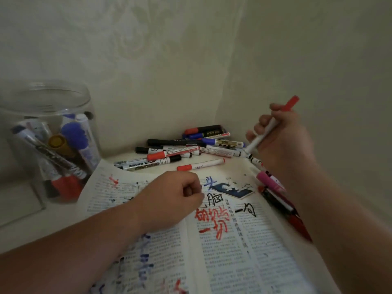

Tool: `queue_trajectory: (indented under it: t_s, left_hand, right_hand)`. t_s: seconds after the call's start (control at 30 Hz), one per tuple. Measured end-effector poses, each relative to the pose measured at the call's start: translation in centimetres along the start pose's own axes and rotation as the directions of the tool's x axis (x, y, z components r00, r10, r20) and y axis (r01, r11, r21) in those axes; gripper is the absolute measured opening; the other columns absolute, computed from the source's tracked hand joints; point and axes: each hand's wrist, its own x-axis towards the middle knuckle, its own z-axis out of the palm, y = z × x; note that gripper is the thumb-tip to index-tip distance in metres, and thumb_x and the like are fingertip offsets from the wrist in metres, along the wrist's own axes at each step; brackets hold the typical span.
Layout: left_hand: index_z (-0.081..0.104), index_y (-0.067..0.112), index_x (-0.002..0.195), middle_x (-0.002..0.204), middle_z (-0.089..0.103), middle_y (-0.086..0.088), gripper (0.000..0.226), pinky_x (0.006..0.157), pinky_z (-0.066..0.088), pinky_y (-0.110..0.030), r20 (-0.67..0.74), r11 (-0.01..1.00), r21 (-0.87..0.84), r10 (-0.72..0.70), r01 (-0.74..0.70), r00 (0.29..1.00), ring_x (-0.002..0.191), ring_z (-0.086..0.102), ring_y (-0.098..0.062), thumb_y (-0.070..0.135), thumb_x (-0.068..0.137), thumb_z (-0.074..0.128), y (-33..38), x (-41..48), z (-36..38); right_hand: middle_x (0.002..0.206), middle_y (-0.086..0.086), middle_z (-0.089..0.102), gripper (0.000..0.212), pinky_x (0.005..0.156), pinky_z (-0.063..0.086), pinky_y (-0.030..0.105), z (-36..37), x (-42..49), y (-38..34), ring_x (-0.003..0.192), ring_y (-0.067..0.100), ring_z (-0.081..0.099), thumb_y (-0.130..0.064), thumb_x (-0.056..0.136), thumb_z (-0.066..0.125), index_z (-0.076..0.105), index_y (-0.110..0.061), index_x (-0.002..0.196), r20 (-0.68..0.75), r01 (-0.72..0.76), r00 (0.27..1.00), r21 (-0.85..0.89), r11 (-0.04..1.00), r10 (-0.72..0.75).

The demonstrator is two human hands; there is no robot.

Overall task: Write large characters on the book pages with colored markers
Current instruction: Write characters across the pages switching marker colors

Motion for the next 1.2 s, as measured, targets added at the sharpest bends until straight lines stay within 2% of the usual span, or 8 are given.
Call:
queue_trajectory:
  t_s: [0.17, 0.47, 0.67, 0.73, 0.8, 0.87, 1.0, 1.2]
  left_hand:
    - [0.067, 0.027, 0.076, 0.067, 0.061, 0.015, 0.016, 0.056, 0.043, -0.021, -0.012, 1.000, -0.013, -0.013, 0.013, 1.000, 0.057, 0.050, 0.000, 0.032, 0.090, 0.071, 0.1, 0.1, 0.2]
    - [0.069, 0.026, 0.075, 0.063, 0.062, 0.015, 0.015, 0.052, 0.042, -0.019, -0.023, 1.000, 0.016, -0.014, 0.015, 1.000, 0.055, 0.051, -0.002, 0.031, 0.088, 0.073, 0.1, 0.4, 0.4]
    - [0.069, 0.027, 0.074, 0.064, 0.062, 0.013, 0.015, 0.053, 0.042, -0.020, -0.030, 1.000, 0.005, -0.008, 0.009, 1.000, 0.056, 0.051, -0.001, 0.028, 0.087, 0.074, 0.0, 0.4, 0.5]
    - [0.069, 0.027, 0.074, 0.063, 0.062, 0.013, 0.014, 0.053, 0.043, -0.019, -0.036, 1.000, -0.003, -0.012, 0.012, 0.999, 0.056, 0.051, -0.001, 0.027, 0.087, 0.075, 0.1, 0.4, 0.5]
    - [0.070, 0.026, 0.075, 0.064, 0.062, 0.014, 0.013, 0.053, 0.043, -0.017, -0.041, 1.000, -0.002, -0.018, 0.018, 0.999, 0.056, 0.052, -0.001, 0.027, 0.087, 0.075, 0.2, 0.4, 0.5]
    - [0.070, 0.025, 0.076, 0.064, 0.062, 0.015, 0.012, 0.053, 0.043, -0.015, -0.040, 1.000, 0.003, -0.024, 0.024, 0.999, 0.057, 0.052, 0.000, 0.027, 0.088, 0.074, 0.2, 0.3, 0.5]
    - [0.070, 0.025, 0.077, 0.064, 0.061, 0.020, 0.012, 0.054, 0.043, -0.013, -0.040, 1.000, 0.008, -0.023, 0.023, 0.999, 0.056, 0.052, 0.002, 0.026, 0.089, 0.074, 0.4, 0.2, 0.4]
    - [0.067, 0.028, 0.074, 0.068, 0.062, 0.022, 0.015, 0.056, 0.042, -0.014, -0.047, 0.999, 0.041, 0.010, -0.008, 0.999, 0.059, 0.054, 0.001, 0.028, 0.088, 0.073, 0.2, 0.3, 0.4]
  right_hand:
    - [0.058, -0.002, 0.023, 0.059, 0.052, 0.015, 0.026, -2.8, -1.2, 0.9, 0.050, 0.013, 0.017, -0.071, 0.085, 0.044, 0.041, -0.015, 0.064, 0.172, -0.337, 0.937, 0.200, 0.920, 0.306]
    - [0.047, -0.007, 0.018, 0.017, 0.042, 0.008, 0.021, -3.2, -1.9, 0.7, 0.037, 0.010, 0.013, -0.032, 0.074, 0.040, 0.031, -0.022, 0.063, 0.154, -0.343, 0.938, 0.302, 0.889, 0.310]
    - [0.061, -0.006, 0.028, 0.045, 0.038, 0.015, 0.018, -3.8, -2.2, 0.4, 0.048, 0.006, 0.021, -0.051, 0.078, 0.064, 0.035, -0.020, 0.065, 0.167, -0.367, 0.930, 0.374, 0.852, 0.327]
    - [0.069, -0.004, 0.030, 0.046, 0.034, 0.019, 0.014, -3.6, -2.2, -0.1, 0.052, 0.006, 0.025, -0.036, 0.085, 0.067, 0.031, -0.020, 0.062, 0.123, -0.399, 0.916, 0.356, 0.845, 0.381]
    - [0.074, 0.001, 0.036, 0.044, 0.036, 0.033, 0.013, -3.5, -2.1, -0.8, 0.053, 0.007, 0.037, -0.025, 0.093, 0.061, 0.031, -0.018, 0.061, 0.113, -0.487, 0.872, 0.298, 0.821, 0.477]
    - [0.078, 0.008, 0.047, 0.043, 0.051, 0.048, 0.022, -3.1, -2.7, -1.4, 0.060, 0.016, 0.051, -0.041, 0.093, 0.057, 0.046, -0.013, 0.064, 0.148, -0.520, 0.850, 0.084, 0.850, 0.505]
    - [0.055, 0.012, 0.050, 0.077, 0.046, 0.032, 0.023, -3.7, -4.1, -1.9, 0.044, 0.020, 0.040, -0.071, 0.094, 0.034, 0.069, -0.006, 0.072, 0.219, -0.386, 0.829, -0.441, 0.810, 0.514]
    - [0.069, 0.020, 0.067, 0.019, 0.045, 0.049, 0.025, -7.6, -7.2, 0.5, 0.056, 0.024, 0.062, -0.007, 0.065, 0.087, 0.076, -0.007, 0.081, 0.314, -0.236, 0.824, -0.567, 0.789, 0.472]
